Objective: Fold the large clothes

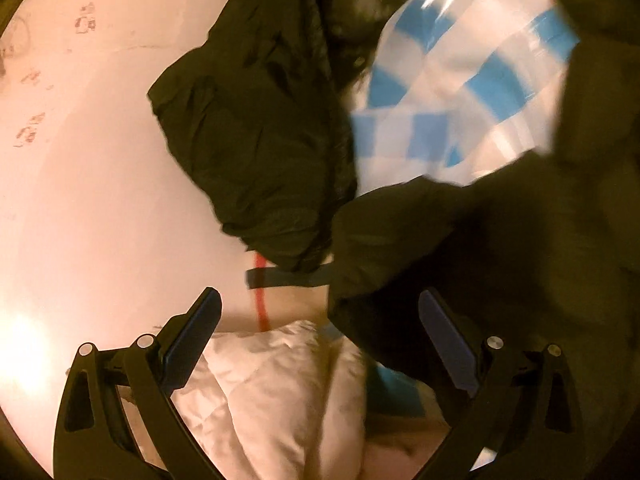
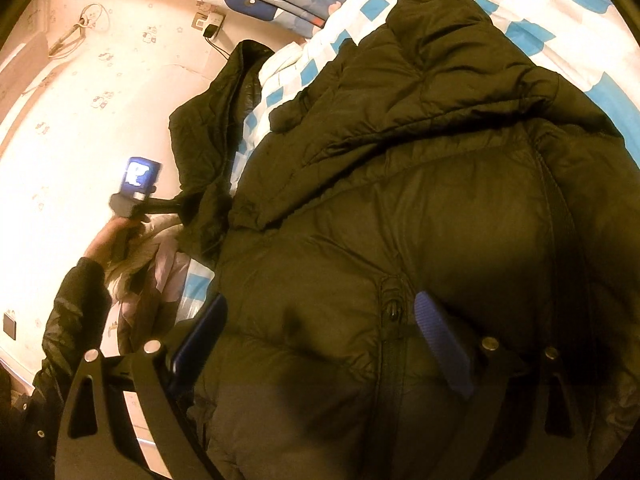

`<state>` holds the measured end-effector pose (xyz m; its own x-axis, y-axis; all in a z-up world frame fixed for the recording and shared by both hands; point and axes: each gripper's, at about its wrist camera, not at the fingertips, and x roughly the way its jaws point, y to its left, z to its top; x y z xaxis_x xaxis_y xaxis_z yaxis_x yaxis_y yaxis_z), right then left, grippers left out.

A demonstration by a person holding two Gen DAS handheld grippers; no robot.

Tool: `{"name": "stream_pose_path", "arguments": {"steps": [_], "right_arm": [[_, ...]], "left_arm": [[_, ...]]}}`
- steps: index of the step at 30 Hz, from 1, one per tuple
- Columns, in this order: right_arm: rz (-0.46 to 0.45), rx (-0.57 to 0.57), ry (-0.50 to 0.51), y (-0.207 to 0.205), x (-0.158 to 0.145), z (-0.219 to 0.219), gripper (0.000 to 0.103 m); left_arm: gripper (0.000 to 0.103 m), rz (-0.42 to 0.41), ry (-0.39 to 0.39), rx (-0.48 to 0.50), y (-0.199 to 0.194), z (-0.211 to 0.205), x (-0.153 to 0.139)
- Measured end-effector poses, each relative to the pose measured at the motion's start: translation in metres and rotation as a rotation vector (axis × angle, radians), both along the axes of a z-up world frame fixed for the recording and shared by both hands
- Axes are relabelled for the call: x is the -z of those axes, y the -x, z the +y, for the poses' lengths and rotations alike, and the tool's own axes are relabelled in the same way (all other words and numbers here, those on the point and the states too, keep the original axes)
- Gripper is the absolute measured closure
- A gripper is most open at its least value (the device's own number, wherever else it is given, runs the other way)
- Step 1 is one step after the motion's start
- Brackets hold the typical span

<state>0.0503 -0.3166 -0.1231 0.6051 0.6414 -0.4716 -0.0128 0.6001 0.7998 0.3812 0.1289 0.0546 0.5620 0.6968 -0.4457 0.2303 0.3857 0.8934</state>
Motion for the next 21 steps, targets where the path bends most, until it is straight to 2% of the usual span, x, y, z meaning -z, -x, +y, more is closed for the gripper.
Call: {"name": "stream_pose_path", "arguments": {"steps": [5, 6, 7, 8, 9, 12, 16, 21], "right_arm": [[-0.004, 0.002, -0.006, 0.001, 0.001, 0.0, 0.012], [-0.004, 0.003, -0.006, 0.001, 0.001, 0.0, 0.012], [-0.005, 0.004, -0.006, 0.001, 0.001, 0.0, 0.012], [-0.005, 0.004, -0.006, 0.001, 0.001, 0.0, 0.012], [-0.005, 0.005, -0.006, 0.001, 0.001, 0.001, 0.012], [-0.005, 0.004, -0.007, 0.001, 0.001, 0.0, 0.012], [-0.002, 0.006, -0.015, 0.001, 0.0, -0.001, 0.012], [0.001, 0.016, -0.038, 0.001, 0.001, -0.005, 0.012]], "left_arm": [[0.01, -0.044, -0.021, -0.08, -0.035, 0.008, 0.019], [0.03, -0.04, 0.009, -0.098, -0.041, 0.01, 0.021], [0.072, -0.029, 0.056, -0.12, -0.045, 0.011, 0.021], [0.09, -0.024, 0.178, -0.174, -0.051, 0.018, 0.016], [0.099, -0.036, 0.256, -0.204, -0.053, 0.021, 0.009], [0.101, -0.066, 0.362, -0.202, -0.043, 0.024, -0.005], [0.101, -0.16, 0.678, -0.166, -0.01, 0.022, -0.061], [0.102, -0.185, 0.938, -0.065, 0.033, -0.004, -0.118]]}}
